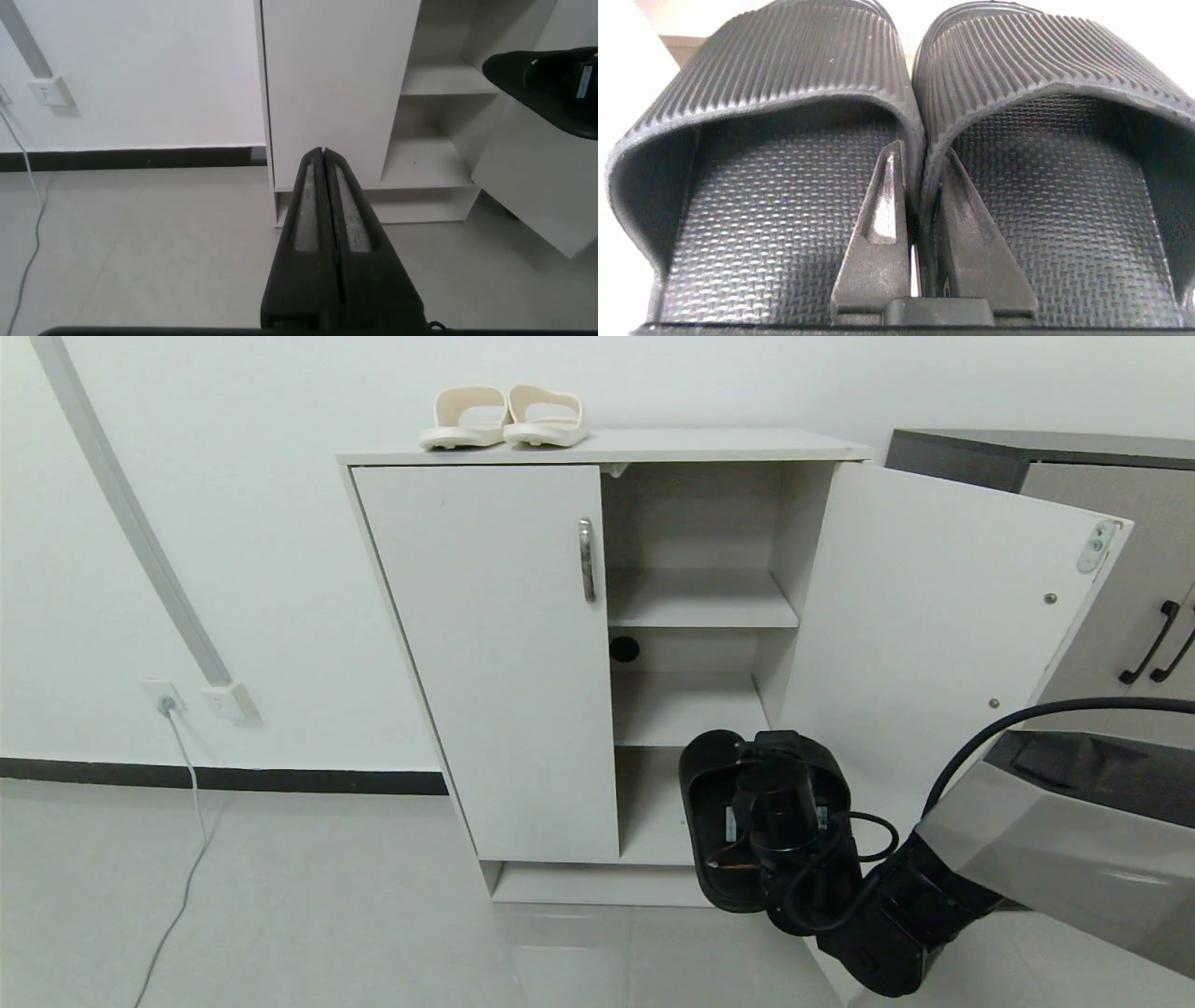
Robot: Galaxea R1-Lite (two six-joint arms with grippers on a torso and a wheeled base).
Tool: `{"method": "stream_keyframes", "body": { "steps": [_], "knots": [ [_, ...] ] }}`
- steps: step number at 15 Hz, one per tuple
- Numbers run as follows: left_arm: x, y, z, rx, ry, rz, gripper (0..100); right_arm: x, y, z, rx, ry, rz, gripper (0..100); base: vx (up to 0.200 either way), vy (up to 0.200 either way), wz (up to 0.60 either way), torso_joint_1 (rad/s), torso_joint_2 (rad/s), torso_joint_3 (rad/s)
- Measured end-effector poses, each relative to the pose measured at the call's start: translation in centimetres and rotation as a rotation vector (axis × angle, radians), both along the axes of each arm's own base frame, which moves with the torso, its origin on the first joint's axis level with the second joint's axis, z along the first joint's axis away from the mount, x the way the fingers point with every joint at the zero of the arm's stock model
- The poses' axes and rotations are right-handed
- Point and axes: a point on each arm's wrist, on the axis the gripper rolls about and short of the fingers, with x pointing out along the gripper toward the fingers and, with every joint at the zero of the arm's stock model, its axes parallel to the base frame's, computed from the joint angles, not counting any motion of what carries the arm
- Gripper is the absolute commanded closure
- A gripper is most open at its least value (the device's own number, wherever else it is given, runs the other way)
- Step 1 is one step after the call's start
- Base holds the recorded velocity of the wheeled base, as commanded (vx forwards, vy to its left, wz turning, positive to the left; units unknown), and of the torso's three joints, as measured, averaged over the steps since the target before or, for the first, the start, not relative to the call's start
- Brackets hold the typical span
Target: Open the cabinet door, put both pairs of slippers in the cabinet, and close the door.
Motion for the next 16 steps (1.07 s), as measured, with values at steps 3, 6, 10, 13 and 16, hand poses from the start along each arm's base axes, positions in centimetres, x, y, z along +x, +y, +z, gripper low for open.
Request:
{"method": "stream_keyframes", "body": {
  "steps": [3, 6, 10, 13, 16],
  "knots": [
    [0.0, 0.0, 0.0, 0.0, 0.0, 0.0, 100, 0.1, -0.1, 0.0, 0.001, -0.002, -0.004, 100, 0.0, 0.0, 0.0, 0.0, 0.0, 0.0],
    [0.0, 0.0, 0.0, 0.0, 0.0, 0.0, 100, 0.4, -0.5, 0.0, -0.001, -0.001, -0.014, 100, 0.0, 0.0, 0.0, 0.0, 0.0, 0.0],
    [0.0, 0.0, 0.0, -0.001, 0.0, 0.0, 100, 0.6, -0.8, 0.0, -0.011, 0.0, -0.02, 100, 0.0, 0.0, 0.0, 0.0, 0.0, 0.0],
    [0.0, 0.0, 0.0, 0.0, 0.0, 0.0, 100, 0.8, -1.0, 0.1, -0.022, -0.009, -0.026, 100, 0.0, 0.0, 0.0, 0.0, 0.0, 0.0],
    [0.0, 0.0, 0.0, -0.001, 0.0, 0.0, 100, 1.0, -1.2, 0.3, -0.019, -0.022, -0.035, 100, 0.0, 0.0, 0.0, 0.0, 0.0, 0.0]
  ]
}}
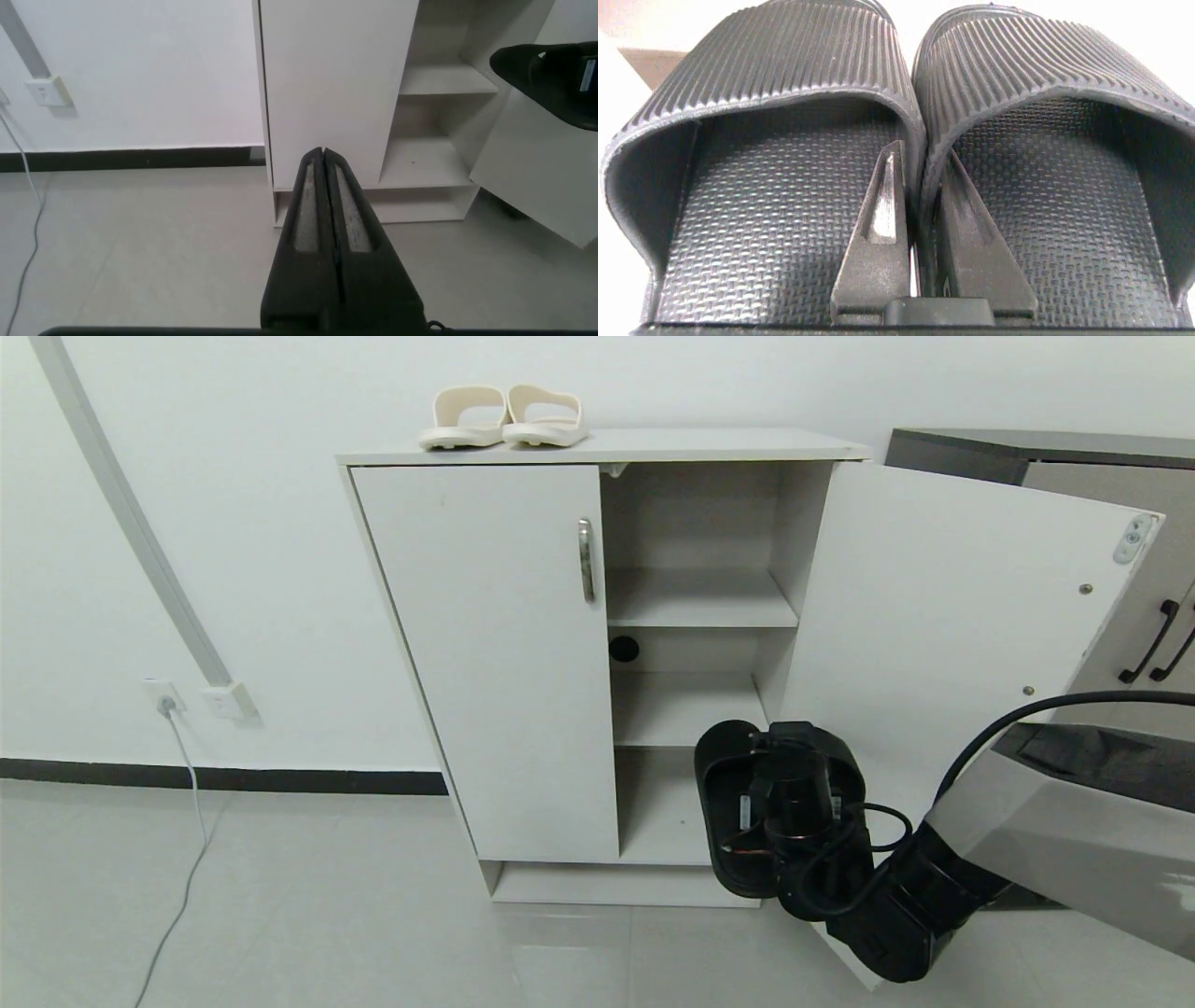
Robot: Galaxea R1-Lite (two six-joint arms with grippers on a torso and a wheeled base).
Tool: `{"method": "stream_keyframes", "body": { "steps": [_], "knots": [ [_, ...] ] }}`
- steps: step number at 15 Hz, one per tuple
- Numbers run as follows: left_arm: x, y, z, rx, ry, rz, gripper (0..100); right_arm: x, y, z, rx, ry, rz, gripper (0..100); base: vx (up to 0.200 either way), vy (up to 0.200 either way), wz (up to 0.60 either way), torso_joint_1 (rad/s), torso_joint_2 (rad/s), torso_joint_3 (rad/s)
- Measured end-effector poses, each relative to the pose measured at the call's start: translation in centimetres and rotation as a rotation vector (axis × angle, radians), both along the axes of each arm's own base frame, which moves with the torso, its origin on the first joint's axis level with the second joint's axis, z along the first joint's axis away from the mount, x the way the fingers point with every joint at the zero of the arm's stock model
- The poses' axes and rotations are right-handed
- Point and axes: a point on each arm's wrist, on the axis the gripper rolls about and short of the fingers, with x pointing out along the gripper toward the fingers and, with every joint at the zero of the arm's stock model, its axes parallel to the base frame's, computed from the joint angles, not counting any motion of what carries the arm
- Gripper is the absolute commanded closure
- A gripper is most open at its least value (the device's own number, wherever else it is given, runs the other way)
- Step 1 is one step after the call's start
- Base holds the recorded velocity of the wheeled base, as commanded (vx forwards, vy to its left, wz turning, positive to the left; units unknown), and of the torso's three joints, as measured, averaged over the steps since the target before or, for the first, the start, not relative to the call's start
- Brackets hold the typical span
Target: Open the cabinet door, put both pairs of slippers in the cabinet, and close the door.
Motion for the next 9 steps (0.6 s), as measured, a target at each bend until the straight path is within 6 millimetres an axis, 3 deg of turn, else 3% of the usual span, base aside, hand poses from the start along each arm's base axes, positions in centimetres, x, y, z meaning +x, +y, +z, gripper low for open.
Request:
{"method": "stream_keyframes", "body": {
  "steps": [4, 9],
  "knots": [
    [0.0, 0.0, 0.0, 0.0, 0.0, 0.0, 100, -0.1, 0.0, 0.1, 0.006, -0.013, 0.003, 100, 0.0, 0.0, 0.0, 0.0, 0.0, 0.0],
    [0.0, 0.0, 0.0, 0.001, 0.0, 0.0, 100, -0.8, 2.3, 0.6, 0.04, -0.03, 0.132, 100, 0.0, 0.0, 0.0, 0.0, 0.0, 0.0]
  ]
}}
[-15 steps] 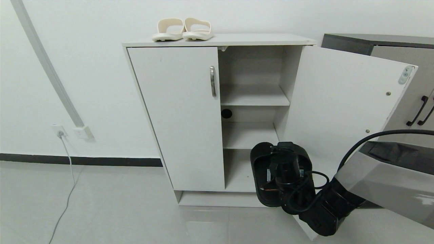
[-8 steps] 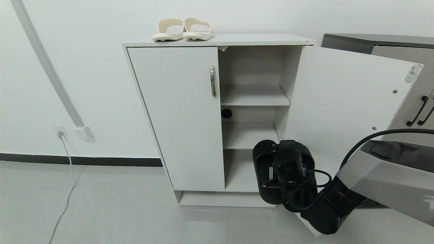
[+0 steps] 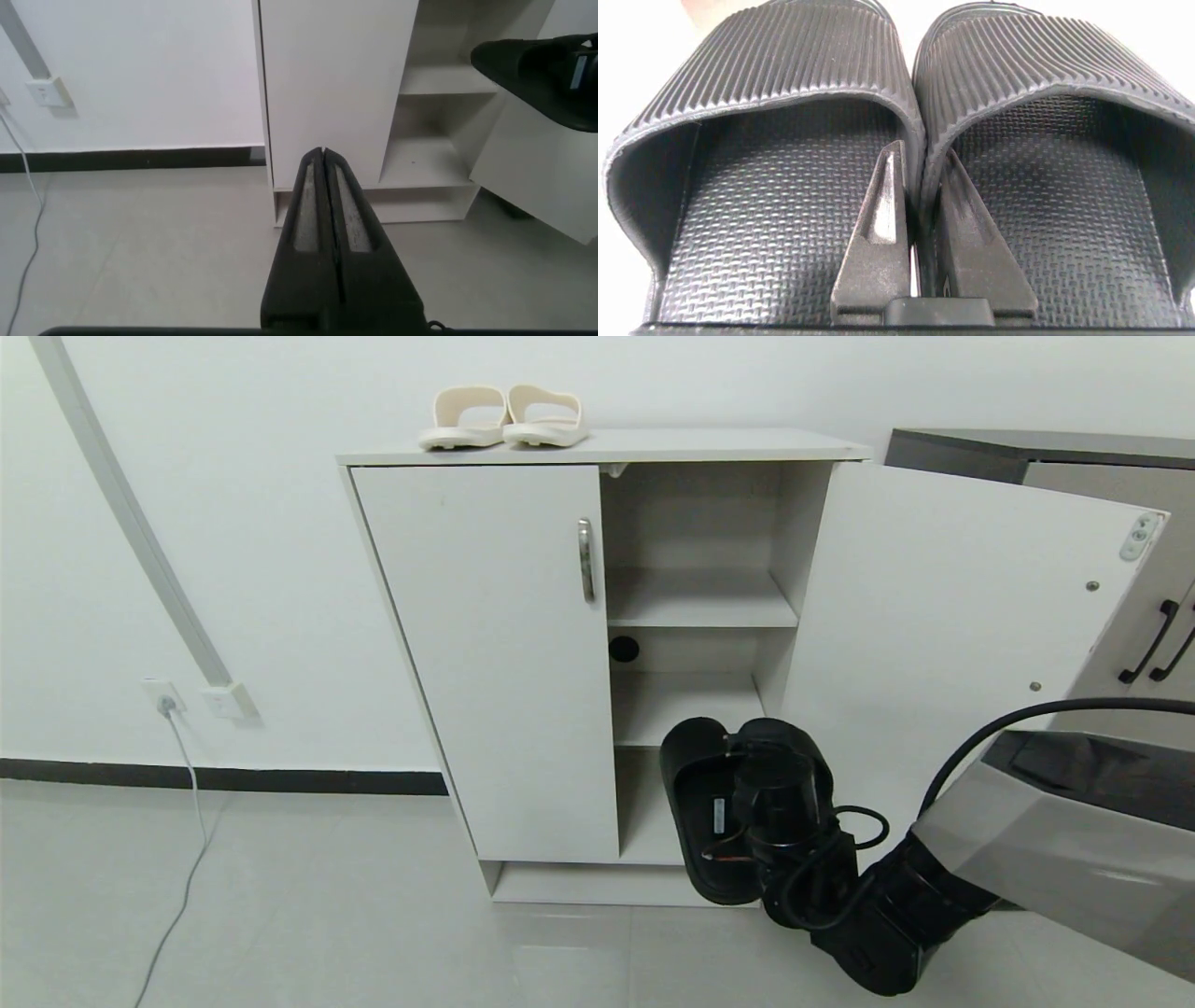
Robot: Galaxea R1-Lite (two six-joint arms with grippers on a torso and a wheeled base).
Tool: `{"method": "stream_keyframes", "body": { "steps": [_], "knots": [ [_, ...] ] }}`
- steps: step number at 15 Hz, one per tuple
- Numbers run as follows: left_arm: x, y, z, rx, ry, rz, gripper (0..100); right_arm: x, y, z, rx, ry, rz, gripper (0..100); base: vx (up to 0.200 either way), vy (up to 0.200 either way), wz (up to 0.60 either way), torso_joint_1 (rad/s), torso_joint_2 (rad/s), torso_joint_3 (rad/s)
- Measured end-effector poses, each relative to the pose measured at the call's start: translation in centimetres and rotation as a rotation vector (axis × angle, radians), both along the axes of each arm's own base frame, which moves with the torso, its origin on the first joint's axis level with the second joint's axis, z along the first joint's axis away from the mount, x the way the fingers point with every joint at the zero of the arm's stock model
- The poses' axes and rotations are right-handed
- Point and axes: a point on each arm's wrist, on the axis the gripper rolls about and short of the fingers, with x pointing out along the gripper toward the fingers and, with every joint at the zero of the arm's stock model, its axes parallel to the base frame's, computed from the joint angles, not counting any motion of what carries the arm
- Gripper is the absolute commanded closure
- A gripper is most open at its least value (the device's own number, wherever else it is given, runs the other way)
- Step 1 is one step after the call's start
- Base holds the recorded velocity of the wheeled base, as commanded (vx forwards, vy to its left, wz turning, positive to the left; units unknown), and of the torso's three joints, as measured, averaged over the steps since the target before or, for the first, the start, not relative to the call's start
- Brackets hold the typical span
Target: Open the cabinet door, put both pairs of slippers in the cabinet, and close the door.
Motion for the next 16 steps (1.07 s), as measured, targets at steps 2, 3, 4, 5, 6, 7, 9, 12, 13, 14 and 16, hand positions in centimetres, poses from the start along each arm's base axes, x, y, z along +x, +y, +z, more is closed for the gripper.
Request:
{"method": "stream_keyframes", "body": {
  "steps": [2, 3, 4, 5, 6, 7, 9, 12, 13, 14, 16],
  "knots": [
    [0.0, 0.0, 0.0, 0.001, 0.0, 0.0, 100, 0.8, 0.9, -0.3, 0.013, -0.014, 0.006, 100, 0.0, 0.0, 0.0, 0.0, 0.0, 0.0],
    [0.0, 0.0, 0.0, 0.001, 0.0, 0.0, 100, 1.3, 1.3, -0.5, 0.018, -0.022, 0.006, 100, 0.0, 0.0, 0.0, 0.0, 0.0, 0.0],
    [0.0, 0.0, 0.0, 0.001, 0.0, 0.0, 100, 1.6, 1.6, -0.7, 0.019, -0.025, 0.006, 100, 0.0, 0.0, 0.0, 0.0, 0.0, 0.0],
    [0.0, 0.0, 0.0, 0.001, 0.0, 0.0, 100, 1.9, 1.9, -0.9, 0.016, -0.026, 0.006, 100, 0.0, 0.0, 0.0, 0.0, 0.0, 0.0],
    [0.0, 0.0, 0.0, 0.001, 0.0, 0.0, 100, 2.0, 2.0, -1.1, 0.011, -0.024, 0.007, 100, 0.0, 0.0, 0.0, 0.0, 0.0, 0.0],
    [0.0, 0.0, 0.0, 0.001, 0.0, 0.0, 100, 2.1, 2.1, -1.3, 0.008, -0.022, 0.007, 100, 0.0, 0.0, 0.0, 0.0, 0.0, 0.0],
    [0.0, 0.0, 0.0, 0.001, 0.0, 0.0, 100, 2.1, 2.2, -1.8, 0.001, -0.017, 0.007, 100, 0.0, 0.0, 0.0, 0.0, 0.0, 0.0],
    [0.0, 0.0, 0.0, 0.001, 0.0, -0.001, 100, 2.1, 2.3, -2.1, -0.004, -0.012, 0.009, 100, 0.0, 0.0, 0.0, 0.001, 0.0, -0.043],
    [0.0, 0.0, 0.0, 0.001, 0.0, -0.001, 100, 2.1, 2.3, -2.2, -0.005, -0.011, 0.009, 100, 0.0, 0.0, 0.0, -0.002, 0.0, -0.159],
    [0.0, 0.0, 0.0, 0.001, 0.0, -0.001, 100, 2.1, 2.3, -2.3, -0.007, -0.008, 0.008, 100, 0.0, 0.0, 0.0, 0.002, 0.0, -0.183],
    [0.0, 0.0, 0.0, 0.001, 0.0, -0.001, 100, 2.1, 2.4, -2.6, -0.013, -0.003, 0.009, 100, 0.0, 0.0, 0.0, 0.002, 0.0, -0.188]
  ]
}}
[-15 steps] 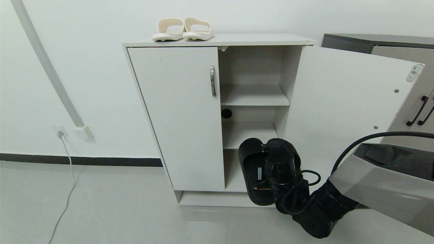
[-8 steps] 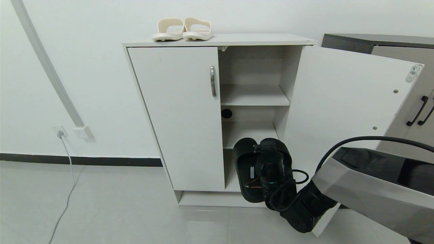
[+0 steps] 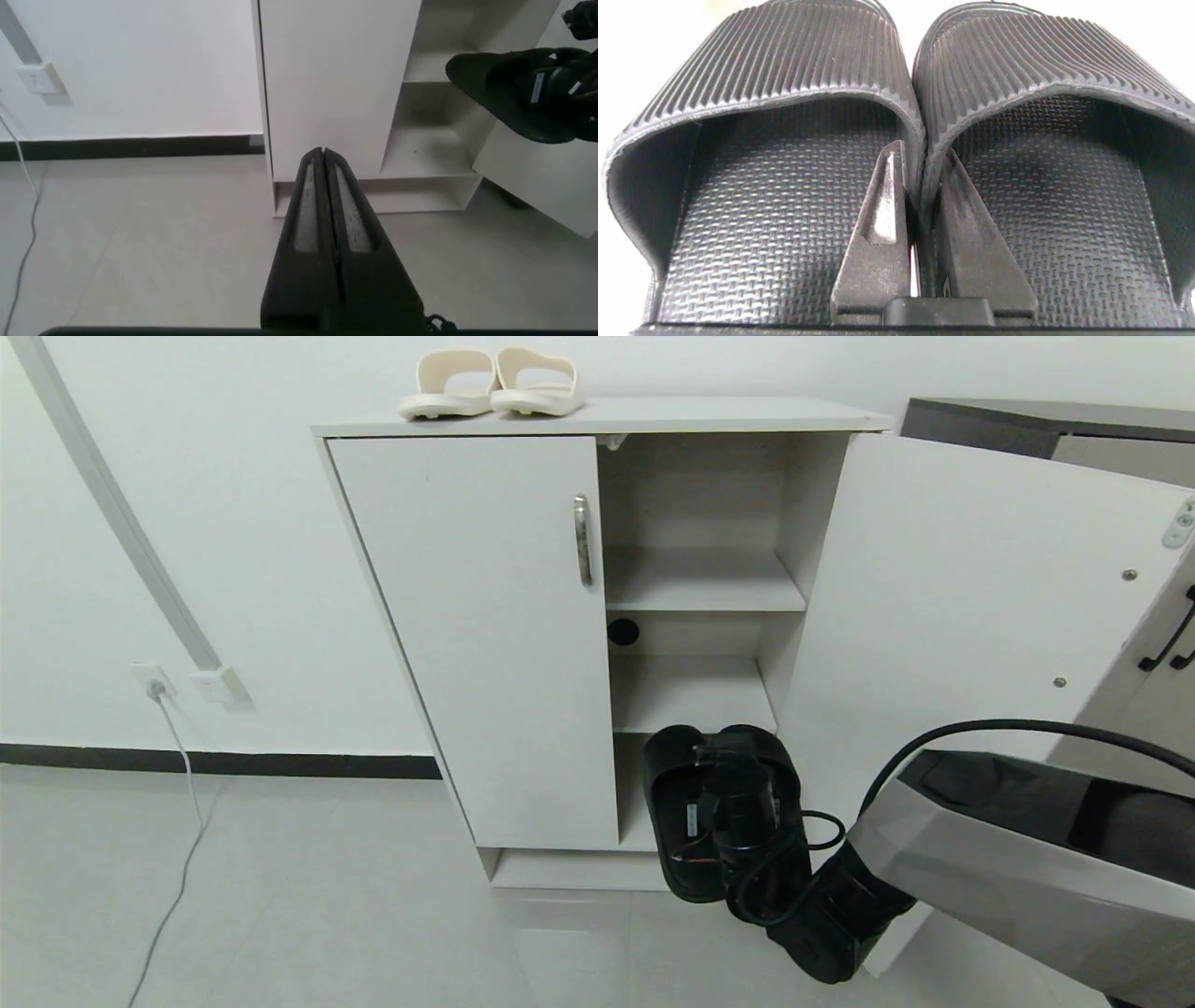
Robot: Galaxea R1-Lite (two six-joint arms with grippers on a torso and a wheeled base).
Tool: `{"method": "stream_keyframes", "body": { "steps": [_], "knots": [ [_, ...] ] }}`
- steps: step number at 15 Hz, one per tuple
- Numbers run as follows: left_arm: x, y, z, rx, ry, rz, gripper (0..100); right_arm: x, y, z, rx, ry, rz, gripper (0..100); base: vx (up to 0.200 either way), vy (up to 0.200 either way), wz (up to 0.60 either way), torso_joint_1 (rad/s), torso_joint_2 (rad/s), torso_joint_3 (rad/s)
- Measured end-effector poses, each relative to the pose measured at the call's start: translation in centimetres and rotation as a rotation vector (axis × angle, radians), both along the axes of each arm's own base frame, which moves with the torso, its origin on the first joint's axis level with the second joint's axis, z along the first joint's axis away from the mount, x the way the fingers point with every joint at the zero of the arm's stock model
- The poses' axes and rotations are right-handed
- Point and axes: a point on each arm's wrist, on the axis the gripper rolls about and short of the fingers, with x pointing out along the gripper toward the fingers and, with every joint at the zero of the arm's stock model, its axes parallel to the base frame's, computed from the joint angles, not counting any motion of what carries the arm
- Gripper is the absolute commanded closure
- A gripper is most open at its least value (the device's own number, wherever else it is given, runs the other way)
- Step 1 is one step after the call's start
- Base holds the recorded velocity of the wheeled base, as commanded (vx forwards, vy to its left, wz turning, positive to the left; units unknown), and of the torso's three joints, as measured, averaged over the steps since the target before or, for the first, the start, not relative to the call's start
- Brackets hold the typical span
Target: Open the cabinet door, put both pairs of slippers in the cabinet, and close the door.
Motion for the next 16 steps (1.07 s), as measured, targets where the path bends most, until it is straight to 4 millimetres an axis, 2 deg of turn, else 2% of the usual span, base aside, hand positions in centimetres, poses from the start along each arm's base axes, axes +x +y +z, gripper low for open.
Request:
{"method": "stream_keyframes", "body": {
  "steps": [6, 12, 16],
  "knots": [
    [0.0, 0.0, 0.0, 0.0, 0.0, 0.0, 100, 0.41, 0.39, -0.64, 0.001, -0.002, -0.002, 100, 0.0, 0.0, 0.0, 0.001, 0.0, -0.179],
    [0.0, 0.0, 0.0, 0.0, 0.0, 0.0, 100, 0.55, 0.85, 0.13, 0.018, -0.161, 0.006, 100, 0.0, 0.0, 0.0, 0.0, 0.0, -0.01],
    [0.0, 0.0, 0.0, 0.0, 0.0, 0.0, 100, 0.59, 0.9, -0.22, 0.01, -0.174, 0.005, 100, 0.0, 0.0, 0.0, 0.0, 0.0, 0.0]
  ]
}}
